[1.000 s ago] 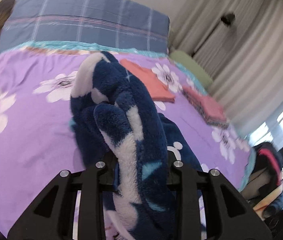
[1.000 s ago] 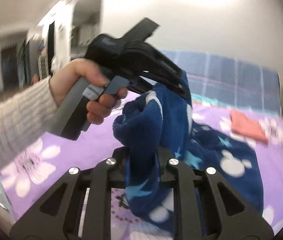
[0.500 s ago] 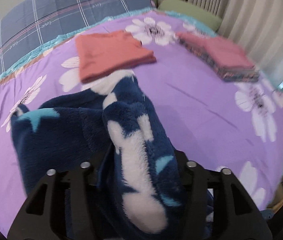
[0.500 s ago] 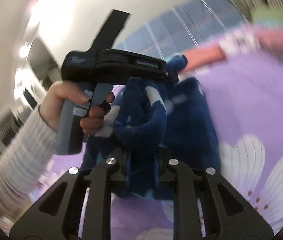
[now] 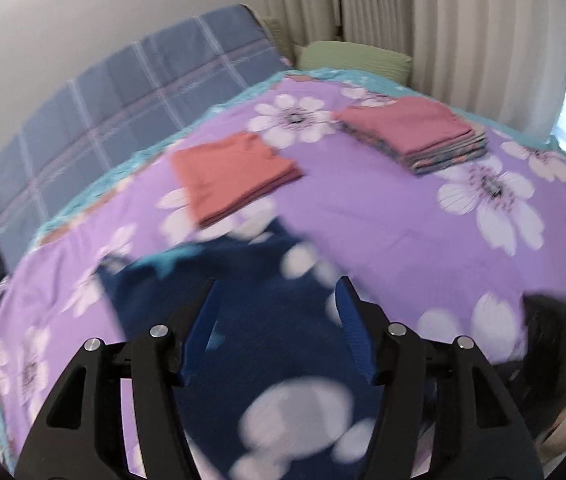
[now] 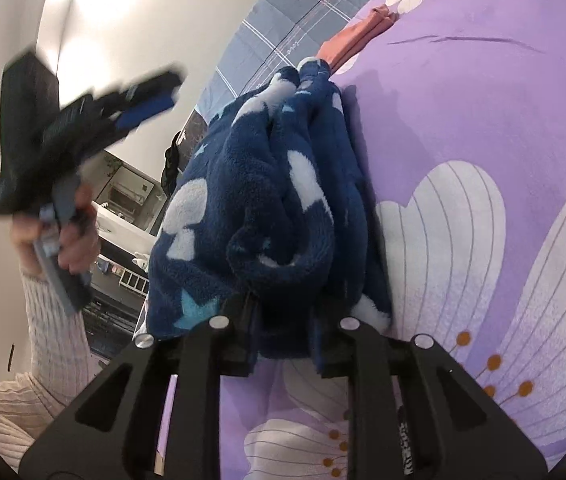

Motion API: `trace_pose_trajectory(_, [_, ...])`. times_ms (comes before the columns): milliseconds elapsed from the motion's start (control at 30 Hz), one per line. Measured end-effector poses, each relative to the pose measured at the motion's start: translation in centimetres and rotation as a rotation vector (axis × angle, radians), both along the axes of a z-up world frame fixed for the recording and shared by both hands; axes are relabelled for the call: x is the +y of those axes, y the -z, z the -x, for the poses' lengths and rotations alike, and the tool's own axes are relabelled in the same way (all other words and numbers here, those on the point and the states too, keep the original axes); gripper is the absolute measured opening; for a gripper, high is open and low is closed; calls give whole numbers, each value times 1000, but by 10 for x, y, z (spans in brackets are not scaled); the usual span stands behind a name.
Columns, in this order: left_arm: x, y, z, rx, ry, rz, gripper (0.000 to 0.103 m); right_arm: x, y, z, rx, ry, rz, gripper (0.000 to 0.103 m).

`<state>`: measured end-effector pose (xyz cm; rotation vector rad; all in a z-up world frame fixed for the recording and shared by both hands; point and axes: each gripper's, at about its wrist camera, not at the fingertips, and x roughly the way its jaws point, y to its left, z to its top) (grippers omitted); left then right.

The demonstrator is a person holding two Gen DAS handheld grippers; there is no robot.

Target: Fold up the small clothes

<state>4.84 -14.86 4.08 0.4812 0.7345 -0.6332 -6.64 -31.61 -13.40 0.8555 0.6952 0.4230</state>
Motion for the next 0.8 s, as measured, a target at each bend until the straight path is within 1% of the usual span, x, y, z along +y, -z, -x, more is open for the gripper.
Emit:
trace_pose_trajectory(33, [12,7,3,-19,-12,-35,60,-1,1,-1,0,-1,-1,20])
trace_pose_trajectory(67, [20,16,5,-19,-22,-66,60,-2,1,-2,2,-1,-2,20])
trace_pose_trajectory(133, [33,32,4,25,-34,-95,60,-4,3,-1,6,1,1,21])
trace_pose_trajectory(167, [40,43,3,57,-45,-98,60,-2,2,5,9,4,10,23])
trace_pose_trajectory(267, [34,60,3,30,-38,-110,60,0,-3,8,13,10,42,27])
trace_pose_trajectory(333, [24,65,-4,58,-31,-83,61,-2,-10,11,13,30,80,29])
trace_pose_trajectory(367, [19,68,-5,64,-22,-83,62,-4,-17,17,5,49,107,32])
trace_pose_trajectory(433, [7,74,-4,44,4,-104,62,-8,-34,30,-30,98,167,32])
trace_pose_trajectory(533, [-7,80,2,16,49,-128,62,-7,-63,47,-117,145,276,31])
trace_pose_trajectory(600, [-9,82,4,15,55,-124,62,2,-79,49,-183,124,330,29])
trace_pose_trajectory(667, [-6,82,3,24,55,-108,62,12,-85,43,-201,96,352,28])
trace_pose_trajectory(700, [-4,82,2,31,53,-95,62,16,-83,36,-200,83,360,28])
trace_pose_trajectory(733, [0,83,1,40,49,-76,62,22,-77,25,-177,69,377,26])
trace_pose_trajectory(767, [2,83,-1,46,46,-62,63,25,-70,13,-120,71,402,24])
trace_pose_trajectory(800, [5,82,0,52,45,-40,63,28,-55,-1,-25,77,441,12])
